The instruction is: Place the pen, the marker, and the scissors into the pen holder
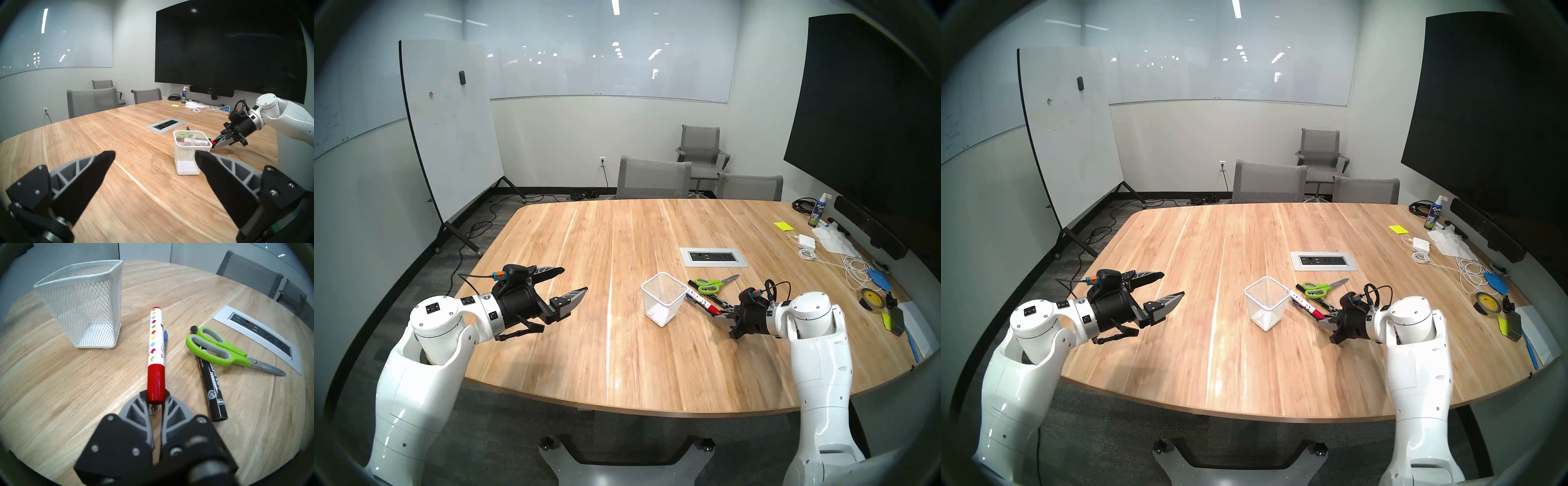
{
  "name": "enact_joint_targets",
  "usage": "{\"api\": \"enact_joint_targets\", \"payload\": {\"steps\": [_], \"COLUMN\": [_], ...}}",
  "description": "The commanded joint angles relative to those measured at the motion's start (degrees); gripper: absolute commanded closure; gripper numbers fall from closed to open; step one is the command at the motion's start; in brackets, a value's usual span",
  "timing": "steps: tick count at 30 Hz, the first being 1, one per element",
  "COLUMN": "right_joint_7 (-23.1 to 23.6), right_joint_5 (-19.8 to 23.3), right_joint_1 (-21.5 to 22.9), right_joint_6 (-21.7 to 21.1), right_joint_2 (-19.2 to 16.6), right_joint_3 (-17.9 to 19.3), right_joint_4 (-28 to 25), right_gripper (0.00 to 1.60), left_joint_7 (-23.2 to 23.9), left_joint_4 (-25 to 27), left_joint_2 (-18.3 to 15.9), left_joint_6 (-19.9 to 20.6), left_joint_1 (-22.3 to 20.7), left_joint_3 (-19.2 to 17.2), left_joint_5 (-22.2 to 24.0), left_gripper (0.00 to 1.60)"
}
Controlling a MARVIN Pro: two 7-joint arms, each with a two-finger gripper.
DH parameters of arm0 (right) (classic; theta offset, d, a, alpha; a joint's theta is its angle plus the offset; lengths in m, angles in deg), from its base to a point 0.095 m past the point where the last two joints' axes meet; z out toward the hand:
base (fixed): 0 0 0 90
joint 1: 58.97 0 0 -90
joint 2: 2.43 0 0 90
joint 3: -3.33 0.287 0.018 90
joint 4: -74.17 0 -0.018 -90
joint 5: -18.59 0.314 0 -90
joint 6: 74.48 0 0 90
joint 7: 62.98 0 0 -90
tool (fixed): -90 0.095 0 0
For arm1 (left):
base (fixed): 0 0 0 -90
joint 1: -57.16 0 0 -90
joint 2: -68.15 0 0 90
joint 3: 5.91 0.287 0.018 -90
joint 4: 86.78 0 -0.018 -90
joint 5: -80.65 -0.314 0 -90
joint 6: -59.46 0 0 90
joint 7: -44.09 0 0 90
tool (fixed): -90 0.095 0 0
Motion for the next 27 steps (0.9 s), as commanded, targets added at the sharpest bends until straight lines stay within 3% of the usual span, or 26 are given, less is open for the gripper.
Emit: {"api": "enact_joint_targets", "payload": {"steps": [1,27], "right_joint_7": [0.6,3.3], "right_joint_5": [1.3,2.7], "right_joint_1": [0.2,0.2], "right_joint_6": [0.0,-0.3], "right_joint_2": [0.2,2.2], "right_joint_3": [1.3,5.2], "right_joint_4": [-2.9,-7.5], "right_gripper": [1.6,1.6], "left_joint_7": [0.0,0.0], "left_joint_4": [0.8,0.8], "left_joint_2": [-0.1,-0.1], "left_joint_6": [0.0,0.0], "left_joint_1": [-0.1,-0.1], "left_joint_3": [-0.1,-0.1], "left_joint_5": [0.0,0.0], "left_gripper": [0.0,0.0]}}
